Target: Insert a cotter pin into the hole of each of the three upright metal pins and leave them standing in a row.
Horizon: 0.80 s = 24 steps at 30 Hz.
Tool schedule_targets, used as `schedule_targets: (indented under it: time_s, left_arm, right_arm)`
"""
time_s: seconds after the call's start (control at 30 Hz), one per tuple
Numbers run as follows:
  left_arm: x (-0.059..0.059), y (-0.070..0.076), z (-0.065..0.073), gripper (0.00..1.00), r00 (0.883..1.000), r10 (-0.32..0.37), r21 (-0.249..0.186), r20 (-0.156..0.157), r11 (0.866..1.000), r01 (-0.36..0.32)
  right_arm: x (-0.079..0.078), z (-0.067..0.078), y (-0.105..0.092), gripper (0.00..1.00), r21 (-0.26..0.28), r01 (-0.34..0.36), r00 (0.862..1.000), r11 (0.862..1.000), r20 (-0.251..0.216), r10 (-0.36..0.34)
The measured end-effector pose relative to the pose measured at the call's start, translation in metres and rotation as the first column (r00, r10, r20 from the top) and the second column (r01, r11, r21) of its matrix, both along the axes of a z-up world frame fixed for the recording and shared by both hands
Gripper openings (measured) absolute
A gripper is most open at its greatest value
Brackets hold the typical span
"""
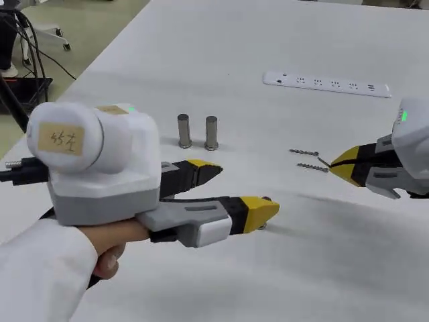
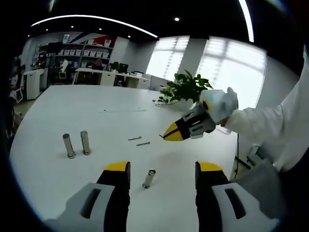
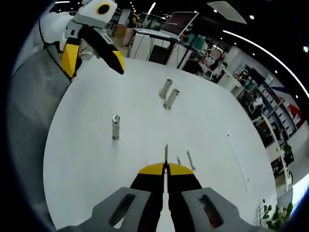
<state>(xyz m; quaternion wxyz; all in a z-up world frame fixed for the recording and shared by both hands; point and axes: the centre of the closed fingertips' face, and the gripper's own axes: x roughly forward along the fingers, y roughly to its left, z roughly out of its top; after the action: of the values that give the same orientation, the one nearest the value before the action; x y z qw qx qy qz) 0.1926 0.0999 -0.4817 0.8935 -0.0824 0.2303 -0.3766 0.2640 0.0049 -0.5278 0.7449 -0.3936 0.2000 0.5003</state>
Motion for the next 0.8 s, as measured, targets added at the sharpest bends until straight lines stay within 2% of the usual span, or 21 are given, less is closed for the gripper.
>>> schedule_targets:
  time_s: [0.03, 0.1, 0.2, 0.3, 0.53, 0.8]
  left_arm:
    - [0.002, -0.002, 0.001, 0.51, 1.000, -0.004, -0.003, 0.001, 1.000, 0.004]
    - [0.006, -0.007, 0.003, 0.49, 1.000, -0.013, -0.019, 0.000, 1.000, 0.013]
    - [0.010, -0.013, 0.008, 0.44, 1.000, -0.024, -0.047, -0.002, 0.999, 0.023]
    - [0.013, -0.018, 0.009, 0.40, 0.999, -0.039, -0.053, 0.010, 0.998, 0.040]
    - [0.016, -0.029, 0.009, 0.33, 0.997, -0.078, -0.059, 0.003, 0.995, 0.078]
    - [0.016, -0.036, 0.010, 0.19, 0.994, -0.110, -0.084, -0.017, 0.991, 0.108]
  right_arm:
    - [-0.002, 0.002, 0.001, 0.00, 0.005, -0.003, 1.000, 1.000, 0.004, 0.003]
    - [-0.007, 0.007, 0.004, 0.00, -0.006, -0.028, 0.999, 1.000, 0.043, 0.029]
    - [-0.017, 0.012, 0.009, 0.00, 0.004, -0.039, 0.998, 0.999, 0.056, 0.039]
    - [-0.025, 0.018, 0.016, 0.00, 0.012, -0.057, 0.996, 0.998, 0.075, 0.056]
    - [-0.045, 0.029, 0.033, 0.00, 0.037, -0.108, 0.989, 0.993, 0.103, 0.104]
    - [-0.050, 0.040, 0.043, 0.00, 0.052, -0.139, 0.982, 0.989, 0.138, 0.131]
